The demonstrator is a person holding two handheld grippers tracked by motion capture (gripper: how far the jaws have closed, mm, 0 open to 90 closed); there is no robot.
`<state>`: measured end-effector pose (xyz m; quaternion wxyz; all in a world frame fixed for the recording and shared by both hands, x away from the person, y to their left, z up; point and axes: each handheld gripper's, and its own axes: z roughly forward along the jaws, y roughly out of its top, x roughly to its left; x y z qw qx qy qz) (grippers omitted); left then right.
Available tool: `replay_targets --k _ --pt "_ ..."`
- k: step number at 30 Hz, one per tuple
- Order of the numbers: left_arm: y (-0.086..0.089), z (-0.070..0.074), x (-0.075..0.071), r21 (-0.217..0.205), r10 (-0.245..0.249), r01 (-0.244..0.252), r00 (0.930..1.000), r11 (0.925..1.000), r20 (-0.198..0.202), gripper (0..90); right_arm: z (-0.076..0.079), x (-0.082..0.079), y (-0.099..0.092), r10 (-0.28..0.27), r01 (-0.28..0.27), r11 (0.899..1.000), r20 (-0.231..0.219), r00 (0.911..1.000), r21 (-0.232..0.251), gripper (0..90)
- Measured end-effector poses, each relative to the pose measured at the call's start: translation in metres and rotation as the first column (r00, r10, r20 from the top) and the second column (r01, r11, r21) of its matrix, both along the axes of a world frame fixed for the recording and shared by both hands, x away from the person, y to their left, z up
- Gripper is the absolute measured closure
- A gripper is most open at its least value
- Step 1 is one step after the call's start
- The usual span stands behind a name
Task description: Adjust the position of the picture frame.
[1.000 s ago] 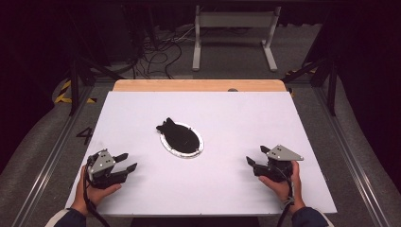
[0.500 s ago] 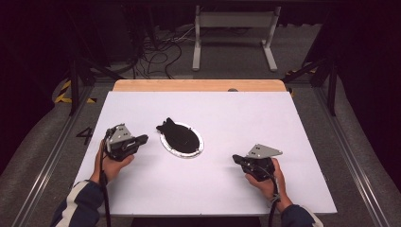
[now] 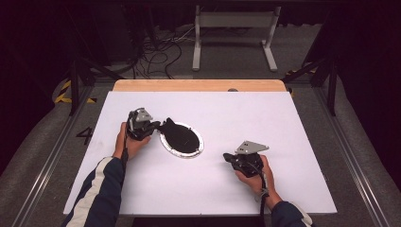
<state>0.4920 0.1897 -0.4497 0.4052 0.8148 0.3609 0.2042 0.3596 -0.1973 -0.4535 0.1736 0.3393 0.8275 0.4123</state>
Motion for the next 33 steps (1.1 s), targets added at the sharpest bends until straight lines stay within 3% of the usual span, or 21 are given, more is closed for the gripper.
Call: replay_targets --k 2,3,5,8,10,11,12,13,14,17,23,24,26,27,28,33 --pt "0.000 0.001 0.001 0.012 -0.008 0.008 0.9999 0.9999 0.006 89.8 -0.001 0.000 0.002 0.006 -0.006 1.000 -0.001 1.0000 -0.004 90.0" --pt "-0.004 -0.001 0.003 0.062 -0.024 0.024 0.9997 0.9978 0.000 89.8 -0.001 0.000 0.004 0.012 -0.012 1.000 -0.002 0.9999 -0.005 90.0" --pt "-0.007 -0.007 0.005 0.098 -0.027 0.029 0.9995 0.9948 -0.014 88.5 -0.002 0.001 0.010 0.024 -0.024 1.000 -0.002 0.9997 -0.009 90.0" --pt "-0.006 -0.014 0.008 0.099 -0.033 0.036 0.9987 0.9944 -0.038 89.8 -0.002 0.001 0.018 0.044 -0.044 0.999 -0.002 0.9990 -0.015 90.0" --pt "-0.002 -0.016 0.009 0.076 -0.069 0.073 0.9960 0.9944 -0.056 90.0 -0.003 0.000 0.024 0.057 -0.057 0.998 -0.003 0.9984 -0.026 89.2" --pt "-0.001 -0.016 0.009 0.079 -0.120 0.125 0.9910 0.9890 -0.059 90.0 -0.003 0.000 0.026 0.061 -0.061 0.998 -0.002 0.9981 -0.030 88.6" --pt "-0.002 -0.015 0.008 0.087 -0.141 0.146 0.9883 0.9855 -0.057 90.0 -0.004 0.000 0.028 0.065 -0.065 0.997 -0.001 0.9979 -0.041 88.5" --pt "-0.006 -0.014 0.006 0.096 -0.192 0.198 0.9792 0.9756 -0.066 90.0 -0.004 0.000 0.030 0.071 -0.071 0.996 0.003 0.9975 -0.051 89.0" --pt "-0.006 -0.014 0.006 0.096 -0.192 0.198 0.9792 0.9756 -0.066 89.9 -0.004 0.000 0.030 0.071 -0.071 0.996 0.003 0.9975 -0.051 89.0" --pt "-0.019 -0.013 0.000 0.082 -0.261 0.269 0.9610 0.9597 -0.091 89.7 -0.003 0.000 0.026 0.068 -0.068 0.997 0.002 0.9977 -0.044 90.0" --pt "-0.028 -0.010 -0.008 0.106 -0.273 0.284 0.9562 0.9530 -0.106 89.5 -0.002 -0.007 0.021 0.087 -0.087 0.996 -0.018 0.9960 -0.024 90.0" --pt "-0.029 -0.010 -0.009 0.108 -0.288 0.299 0.9514 0.9480 -0.109 89.5 -0.002 -0.007 0.021 0.087 -0.087 0.996 -0.018 0.9960 -0.024 90.0" --pt "-0.032 -0.009 -0.011 0.110 -0.292 0.306 0.9483 0.9457 -0.123 89.7 -0.002 -0.010 0.022 0.101 -0.102 0.994 -0.025 0.9946 -0.030 90.0" --pt "-0.035 -0.008 -0.013 0.118 -0.309 0.324 0.9423 0.9386 -0.129 89.8 -0.003 -0.011 0.023 0.114 -0.115 0.992 -0.035 0.9929 -0.044 90.0" --pt "-0.035 -0.008 -0.013 0.118 -0.309 0.324 0.9423 0.9386 -0.129 89.8 -0.003 -0.011 0.023 0.114 -0.115 0.992 -0.035 0.9929 -0.044 90.0" --pt "-0.043 -0.006 -0.021 0.115 -0.345 0.365 0.9243 0.9238 -0.163 89.9 -0.008 -0.012 0.020 0.119 -0.123 0.991 -0.068 0.9905 -0.048 90.0"
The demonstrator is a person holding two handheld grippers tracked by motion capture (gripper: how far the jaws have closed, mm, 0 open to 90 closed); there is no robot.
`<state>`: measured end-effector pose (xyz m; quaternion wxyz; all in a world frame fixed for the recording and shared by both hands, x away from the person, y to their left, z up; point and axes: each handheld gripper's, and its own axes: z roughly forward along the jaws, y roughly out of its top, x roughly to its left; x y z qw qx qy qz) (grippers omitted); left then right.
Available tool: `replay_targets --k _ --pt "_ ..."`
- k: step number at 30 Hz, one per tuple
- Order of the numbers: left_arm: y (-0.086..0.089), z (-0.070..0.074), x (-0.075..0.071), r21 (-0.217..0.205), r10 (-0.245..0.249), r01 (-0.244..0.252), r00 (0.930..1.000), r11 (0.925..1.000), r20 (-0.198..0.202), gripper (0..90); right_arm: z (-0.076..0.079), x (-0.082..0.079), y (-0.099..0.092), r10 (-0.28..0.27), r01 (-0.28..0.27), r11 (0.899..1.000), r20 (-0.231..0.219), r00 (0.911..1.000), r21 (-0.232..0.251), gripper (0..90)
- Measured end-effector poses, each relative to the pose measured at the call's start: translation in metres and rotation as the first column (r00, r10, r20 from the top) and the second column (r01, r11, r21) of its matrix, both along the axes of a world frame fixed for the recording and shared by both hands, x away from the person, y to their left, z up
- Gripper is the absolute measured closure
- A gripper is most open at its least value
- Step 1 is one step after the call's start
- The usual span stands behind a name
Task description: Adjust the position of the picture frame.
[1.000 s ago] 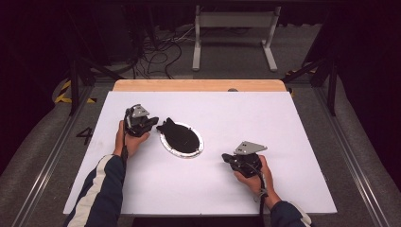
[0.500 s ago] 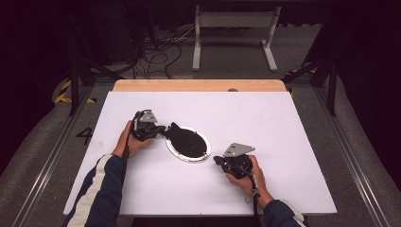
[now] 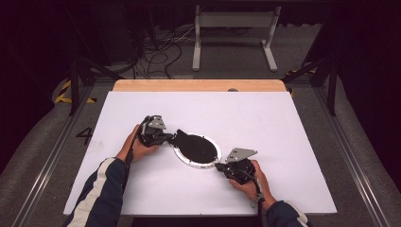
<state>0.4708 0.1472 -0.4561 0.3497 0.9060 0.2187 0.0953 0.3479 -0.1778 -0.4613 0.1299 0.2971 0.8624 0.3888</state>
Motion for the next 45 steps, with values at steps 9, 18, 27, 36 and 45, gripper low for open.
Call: replay_targets --k 9,18,27,36,45 --pt "-0.008 -0.001 -0.022 -0.005 -0.059 0.059 0.9981 0.9982 0.018 89.9 0.001 -0.001 -0.012 -0.013 0.013 1.000 -0.016 0.9998 0.003 90.0" --pt "-0.005 -0.004 -0.043 -0.028 -0.064 0.065 0.9978 0.9975 0.013 90.0 0.001 0.000 -0.022 -0.071 0.071 0.997 0.000 0.9975 -0.004 90.0" --pt "-0.004 -0.002 -0.068 -0.016 -0.067 0.067 0.9975 0.9976 -0.023 89.9 0.001 -0.001 -0.026 -0.118 0.118 0.993 0.023 0.9928 -0.013 90.0" --pt "-0.007 -0.003 -0.088 0.000 -0.080 0.080 0.9968 0.9968 0.004 90.0 0.001 -0.016 -0.016 -0.054 0.055 0.998 0.027 0.9981 -0.014 90.0" --pt "-0.010 -0.006 -0.098 -0.062 -0.081 0.078 0.9957 0.9951 -0.046 90.0 0.002 -0.009 -0.017 -0.109 0.112 0.993 0.067 0.9918 -0.038 90.0"
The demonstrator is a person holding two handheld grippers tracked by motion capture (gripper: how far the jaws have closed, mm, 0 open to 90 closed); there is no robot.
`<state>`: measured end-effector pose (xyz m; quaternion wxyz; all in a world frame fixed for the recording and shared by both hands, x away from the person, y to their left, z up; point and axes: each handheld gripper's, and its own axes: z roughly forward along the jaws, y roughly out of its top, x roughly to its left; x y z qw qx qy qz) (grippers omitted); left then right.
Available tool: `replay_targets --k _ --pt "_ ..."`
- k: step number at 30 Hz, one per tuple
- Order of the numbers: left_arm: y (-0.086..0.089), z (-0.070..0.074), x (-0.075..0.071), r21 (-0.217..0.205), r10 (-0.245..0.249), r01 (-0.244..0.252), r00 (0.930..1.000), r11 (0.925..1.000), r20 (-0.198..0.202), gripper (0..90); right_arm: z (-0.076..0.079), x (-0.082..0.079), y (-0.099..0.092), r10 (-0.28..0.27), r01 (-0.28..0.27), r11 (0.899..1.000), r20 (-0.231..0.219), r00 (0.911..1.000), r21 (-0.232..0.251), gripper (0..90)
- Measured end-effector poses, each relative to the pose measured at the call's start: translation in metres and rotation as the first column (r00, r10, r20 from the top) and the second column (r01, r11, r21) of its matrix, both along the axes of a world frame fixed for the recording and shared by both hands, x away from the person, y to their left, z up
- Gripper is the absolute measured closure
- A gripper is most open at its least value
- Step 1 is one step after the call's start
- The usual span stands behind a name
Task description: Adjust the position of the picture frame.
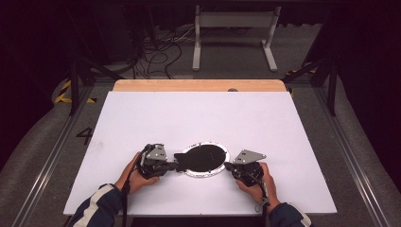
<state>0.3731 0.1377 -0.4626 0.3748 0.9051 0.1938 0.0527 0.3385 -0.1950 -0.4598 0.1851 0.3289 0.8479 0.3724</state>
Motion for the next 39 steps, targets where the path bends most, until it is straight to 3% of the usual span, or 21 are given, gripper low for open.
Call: replay_targets --k 7,9,11,12,18,21,28,31,39 --pt "-0.009 0.000 -0.008 0.005 -0.033 0.033 0.9994 0.9994 0.007 90.0 -0.001 0.010 -0.001 -0.087 0.088 0.996 0.032 0.9957 -0.023 90.0" --pt "-0.012 0.001 -0.011 0.024 -0.043 0.043 0.9987 0.9988 0.027 90.0 -0.001 0.011 -0.001 -0.097 0.098 0.995 0.030 0.9948 -0.033 90.0" --pt "-0.013 0.004 -0.012 0.070 -0.071 0.066 0.9954 0.9953 0.065 88.0 -0.001 0.013 -0.004 -0.097 0.097 0.995 0.016 0.9952 -0.014 90.0" --pt "-0.013 0.005 -0.012 0.067 -0.078 0.074 0.9952 0.9950 0.059 87.4 -0.001 0.013 -0.004 -0.095 0.095 0.995 0.014 0.9954 -0.015 90.0" --pt "-0.002 0.004 -0.007 0.068 -0.035 0.031 0.9977 0.9972 0.057 89.9 0.000 0.007 -0.008 -0.064 0.064 0.998 -0.003 0.9980 -0.010 90.0" --pt "0.008 0.001 0.003 0.034 0.043 -0.045 0.9970 0.9984 0.065 89.9 0.000 0.003 -0.008 -0.041 0.041 0.999 -0.015 0.9990 0.000 90.0" --pt "0.014 0.006 0.018 -0.061 0.150 -0.144 0.9834 0.9877 0.102 89.6 -0.001 -0.001 0.001 0.010 -0.010 1.000 -0.031 0.9995 0.008 90.0" --pt "0.007 0.009 0.022 -0.111 0.145 -0.135 0.9861 0.9846 0.082 88.3 0.000 -0.004 0.003 0.025 -0.024 1.000 -0.043 0.9988 0.012 90.0" --pt "-0.003 0.001 0.025 -0.065 0.117 -0.114 0.9922 0.9913 0.042 87.4 0.000 -0.008 0.010 0.063 -0.062 0.998 -0.057 0.9964 0.015 90.0"
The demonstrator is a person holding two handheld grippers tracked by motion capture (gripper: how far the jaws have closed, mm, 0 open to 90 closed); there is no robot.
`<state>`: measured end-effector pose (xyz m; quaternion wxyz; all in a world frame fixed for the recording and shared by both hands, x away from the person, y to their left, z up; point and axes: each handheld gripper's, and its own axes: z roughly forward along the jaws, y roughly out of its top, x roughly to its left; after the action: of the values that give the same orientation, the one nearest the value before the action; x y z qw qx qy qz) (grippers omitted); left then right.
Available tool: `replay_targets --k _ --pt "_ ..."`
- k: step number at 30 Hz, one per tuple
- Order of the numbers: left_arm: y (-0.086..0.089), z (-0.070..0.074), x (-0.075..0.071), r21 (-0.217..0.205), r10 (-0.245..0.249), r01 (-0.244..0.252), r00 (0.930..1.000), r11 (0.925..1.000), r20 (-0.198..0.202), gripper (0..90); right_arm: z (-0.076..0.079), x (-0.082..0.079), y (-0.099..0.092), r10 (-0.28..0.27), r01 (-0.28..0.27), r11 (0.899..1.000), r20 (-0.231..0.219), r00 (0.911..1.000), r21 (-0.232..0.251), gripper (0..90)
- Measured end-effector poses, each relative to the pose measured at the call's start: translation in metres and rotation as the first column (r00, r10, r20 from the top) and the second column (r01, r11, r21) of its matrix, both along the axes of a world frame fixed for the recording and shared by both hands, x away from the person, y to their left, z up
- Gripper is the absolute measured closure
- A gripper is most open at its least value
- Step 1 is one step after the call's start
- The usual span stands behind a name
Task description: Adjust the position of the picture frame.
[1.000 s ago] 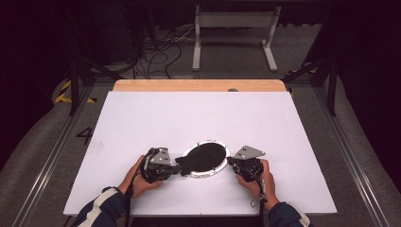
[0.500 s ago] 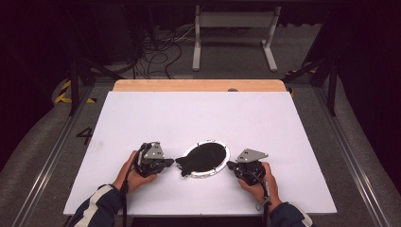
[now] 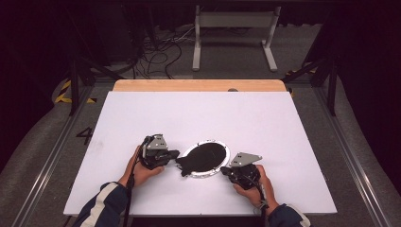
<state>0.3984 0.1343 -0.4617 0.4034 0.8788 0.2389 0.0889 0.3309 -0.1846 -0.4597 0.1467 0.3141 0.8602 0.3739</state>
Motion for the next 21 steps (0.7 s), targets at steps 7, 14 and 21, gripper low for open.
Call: replay_targets --k 7,14,21 --pt "-0.001 -0.001 -0.004 0.025 -0.022 0.022 0.9998 0.9994 0.000 88.4 -0.001 -0.001 0.004 0.007 -0.007 1.000 0.006 1.0000 0.003 90.0" --pt "-0.003 -0.003 -0.011 0.047 -0.041 0.041 0.9991 0.9981 0.004 89.9 -0.001 0.000 0.005 0.006 -0.006 1.000 0.018 0.9998 -0.003 90.0" --pt "-0.008 -0.004 -0.016 0.032 -0.053 0.053 0.9985 0.9981 -0.014 90.0 -0.001 0.005 0.006 -0.012 0.012 1.000 0.022 0.9997 -0.008 90.0"
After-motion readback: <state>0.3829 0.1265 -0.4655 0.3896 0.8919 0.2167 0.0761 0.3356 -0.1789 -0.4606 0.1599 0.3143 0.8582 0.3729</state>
